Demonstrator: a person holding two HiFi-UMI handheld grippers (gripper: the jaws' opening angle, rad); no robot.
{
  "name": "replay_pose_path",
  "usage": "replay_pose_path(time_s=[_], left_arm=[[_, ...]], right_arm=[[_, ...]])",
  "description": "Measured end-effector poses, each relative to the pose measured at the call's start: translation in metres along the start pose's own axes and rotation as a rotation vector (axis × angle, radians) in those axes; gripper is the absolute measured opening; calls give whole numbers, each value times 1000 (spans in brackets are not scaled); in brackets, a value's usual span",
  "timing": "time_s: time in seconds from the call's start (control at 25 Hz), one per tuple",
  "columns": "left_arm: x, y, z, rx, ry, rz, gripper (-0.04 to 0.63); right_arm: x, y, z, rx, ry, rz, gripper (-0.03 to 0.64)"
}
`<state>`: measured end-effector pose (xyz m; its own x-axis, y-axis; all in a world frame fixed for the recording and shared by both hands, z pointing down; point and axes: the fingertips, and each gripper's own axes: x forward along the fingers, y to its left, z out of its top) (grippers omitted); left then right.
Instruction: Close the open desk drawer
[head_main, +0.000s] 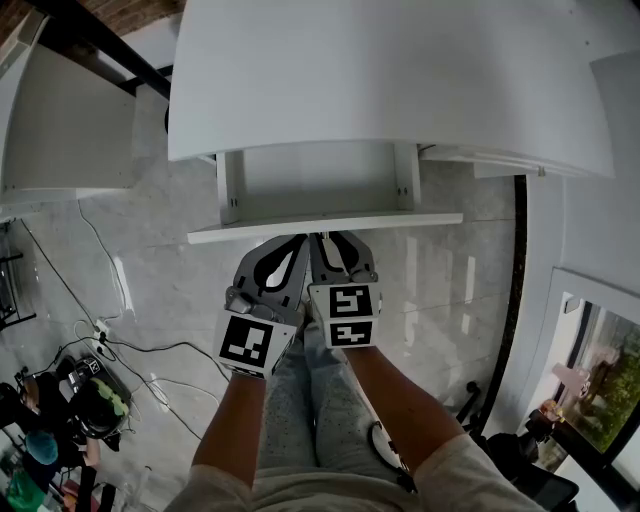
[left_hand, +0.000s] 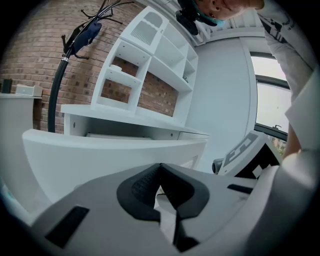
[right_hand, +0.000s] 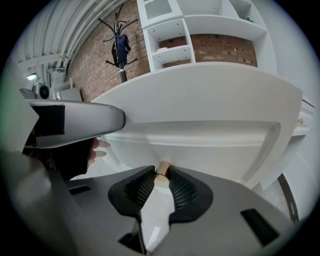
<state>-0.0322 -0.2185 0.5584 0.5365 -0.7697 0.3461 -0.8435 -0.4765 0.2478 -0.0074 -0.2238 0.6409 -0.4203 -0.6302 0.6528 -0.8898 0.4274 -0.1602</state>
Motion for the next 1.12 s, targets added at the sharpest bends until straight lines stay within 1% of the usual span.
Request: replay_pose_path(time_s=[0.12, 0.28, 0.52, 0.84, 1.12], left_arm=[[7, 3, 5, 0, -16, 0, 17], [12, 8, 1, 16, 24, -1, 17], [18, 16, 9, 9, 14, 7, 17], [24, 25, 15, -4, 4, -10, 17], [28, 28, 19, -2, 3, -28, 17]], right_arm=[[5, -3, 4, -4, -3, -1, 107], [11, -7, 10, -8, -4, -5, 107], [20, -8, 18, -17, -9, -9, 107], [28, -9, 27, -18, -7, -24, 107], [32, -12, 32, 11, -6, -29, 107]])
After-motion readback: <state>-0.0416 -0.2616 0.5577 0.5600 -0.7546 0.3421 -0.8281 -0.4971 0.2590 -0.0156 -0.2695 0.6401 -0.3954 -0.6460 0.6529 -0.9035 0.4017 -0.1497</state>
